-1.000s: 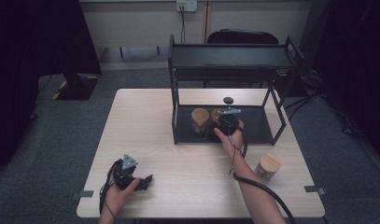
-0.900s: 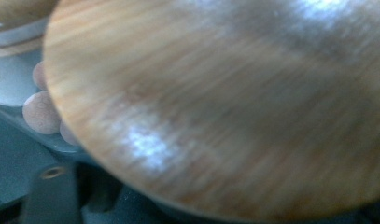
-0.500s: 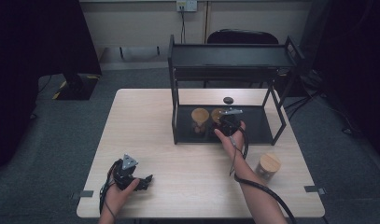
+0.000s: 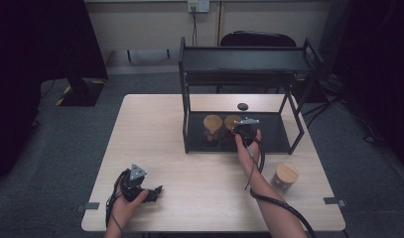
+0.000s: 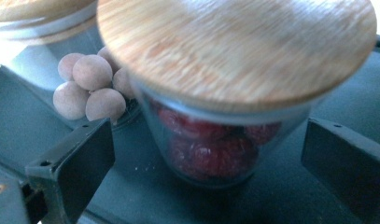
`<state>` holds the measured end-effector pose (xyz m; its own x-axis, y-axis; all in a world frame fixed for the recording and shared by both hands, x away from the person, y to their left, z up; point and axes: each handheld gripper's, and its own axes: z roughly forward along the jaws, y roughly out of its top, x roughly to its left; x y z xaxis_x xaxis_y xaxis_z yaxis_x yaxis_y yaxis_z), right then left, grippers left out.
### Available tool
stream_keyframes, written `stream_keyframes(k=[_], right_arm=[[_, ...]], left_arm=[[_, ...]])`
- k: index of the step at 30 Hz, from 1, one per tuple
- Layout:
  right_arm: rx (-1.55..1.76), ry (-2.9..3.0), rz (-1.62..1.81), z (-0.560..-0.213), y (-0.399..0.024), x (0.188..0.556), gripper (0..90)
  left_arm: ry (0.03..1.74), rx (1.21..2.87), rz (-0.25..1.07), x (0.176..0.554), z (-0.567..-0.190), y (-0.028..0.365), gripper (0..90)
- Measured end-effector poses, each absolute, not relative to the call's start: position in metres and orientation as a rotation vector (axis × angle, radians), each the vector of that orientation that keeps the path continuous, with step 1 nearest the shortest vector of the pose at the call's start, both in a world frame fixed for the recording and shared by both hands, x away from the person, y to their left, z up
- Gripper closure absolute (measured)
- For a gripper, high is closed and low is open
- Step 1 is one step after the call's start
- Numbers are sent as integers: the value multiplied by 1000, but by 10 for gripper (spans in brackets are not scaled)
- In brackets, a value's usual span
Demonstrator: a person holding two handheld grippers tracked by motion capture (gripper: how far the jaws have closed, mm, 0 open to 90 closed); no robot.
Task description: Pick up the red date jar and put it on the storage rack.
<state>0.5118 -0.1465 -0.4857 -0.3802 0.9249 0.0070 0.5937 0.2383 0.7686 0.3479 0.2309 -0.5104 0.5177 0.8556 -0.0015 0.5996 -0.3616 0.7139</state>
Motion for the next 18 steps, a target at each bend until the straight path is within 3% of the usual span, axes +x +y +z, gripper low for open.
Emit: stream_keyframes(k=[18], right_arm=[[1371, 2114, 1037, -480, -144, 489, 25]], left_arm=[[1180, 2093, 494, 348, -510, 231, 2]])
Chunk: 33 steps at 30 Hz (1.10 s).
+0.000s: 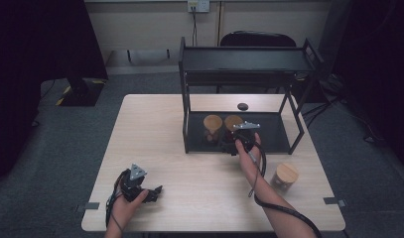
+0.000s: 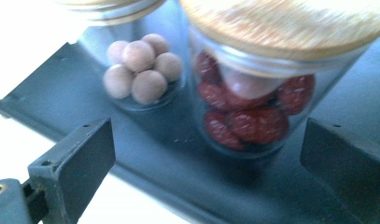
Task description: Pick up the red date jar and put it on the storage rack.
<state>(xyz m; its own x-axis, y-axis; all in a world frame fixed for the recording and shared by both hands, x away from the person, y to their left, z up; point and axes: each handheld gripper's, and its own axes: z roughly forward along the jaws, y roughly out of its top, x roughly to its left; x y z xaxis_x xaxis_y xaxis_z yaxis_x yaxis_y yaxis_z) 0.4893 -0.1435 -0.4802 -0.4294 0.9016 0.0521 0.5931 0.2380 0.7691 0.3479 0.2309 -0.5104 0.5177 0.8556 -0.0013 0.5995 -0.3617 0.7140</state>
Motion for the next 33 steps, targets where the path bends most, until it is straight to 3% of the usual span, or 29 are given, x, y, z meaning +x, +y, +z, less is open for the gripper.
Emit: stream_keyframes(k=[33], right_arm=[[1214, 2238, 1104, -469, -138, 441, 25]], left_arm=[[1180, 2092, 494, 348, -510, 231, 2]])
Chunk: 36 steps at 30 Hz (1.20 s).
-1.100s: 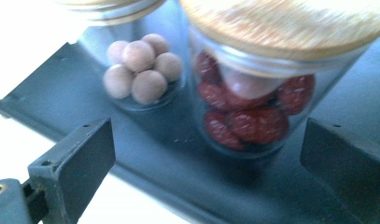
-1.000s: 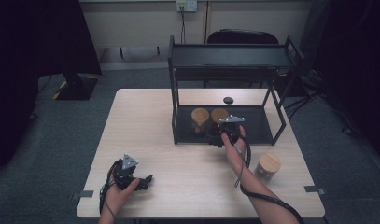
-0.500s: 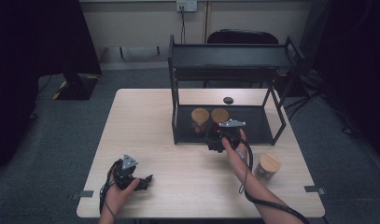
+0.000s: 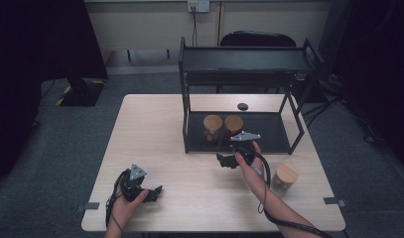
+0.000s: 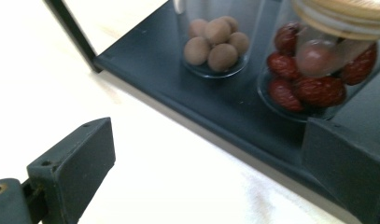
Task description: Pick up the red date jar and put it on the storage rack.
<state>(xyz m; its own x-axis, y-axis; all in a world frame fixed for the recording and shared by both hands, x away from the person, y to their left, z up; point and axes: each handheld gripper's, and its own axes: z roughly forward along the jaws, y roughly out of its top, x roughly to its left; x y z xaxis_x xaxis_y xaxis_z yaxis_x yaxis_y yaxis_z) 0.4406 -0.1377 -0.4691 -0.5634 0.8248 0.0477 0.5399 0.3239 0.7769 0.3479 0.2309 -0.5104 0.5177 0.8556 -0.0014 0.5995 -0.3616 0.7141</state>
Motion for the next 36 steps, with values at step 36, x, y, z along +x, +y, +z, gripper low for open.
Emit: stream_keyframes(k=[36], right_arm=[[1085, 2359, 1095, -476, -163, 387, 26]], left_arm=[[1181, 2092, 494, 348, -510, 231, 1]])
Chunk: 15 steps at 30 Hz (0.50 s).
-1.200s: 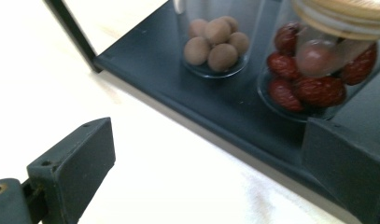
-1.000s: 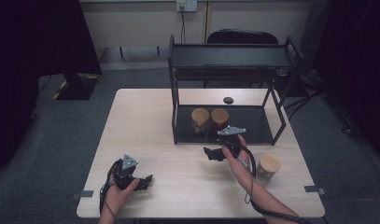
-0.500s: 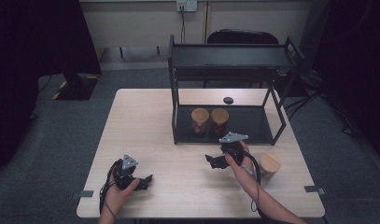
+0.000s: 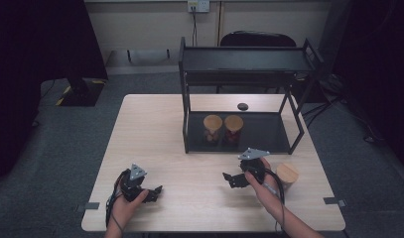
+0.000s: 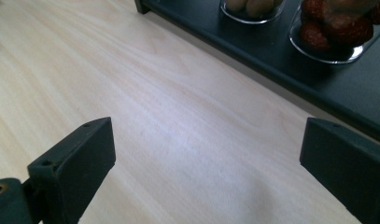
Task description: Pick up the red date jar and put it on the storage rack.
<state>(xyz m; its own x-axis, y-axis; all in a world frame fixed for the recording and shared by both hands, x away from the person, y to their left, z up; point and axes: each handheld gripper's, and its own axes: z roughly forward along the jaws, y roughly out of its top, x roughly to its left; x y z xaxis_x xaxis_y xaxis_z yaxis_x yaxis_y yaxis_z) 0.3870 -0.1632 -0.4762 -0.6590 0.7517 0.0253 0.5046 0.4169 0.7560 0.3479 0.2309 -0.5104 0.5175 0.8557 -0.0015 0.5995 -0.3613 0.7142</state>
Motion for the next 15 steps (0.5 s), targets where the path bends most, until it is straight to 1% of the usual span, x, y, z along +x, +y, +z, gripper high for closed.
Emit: stream_keyframes(k=[15], right_arm=[[1072, 2383, 1091, -481, -179, 370, 26]], left_arm=[[1181, 2092, 494, 348, -510, 231, 2]])
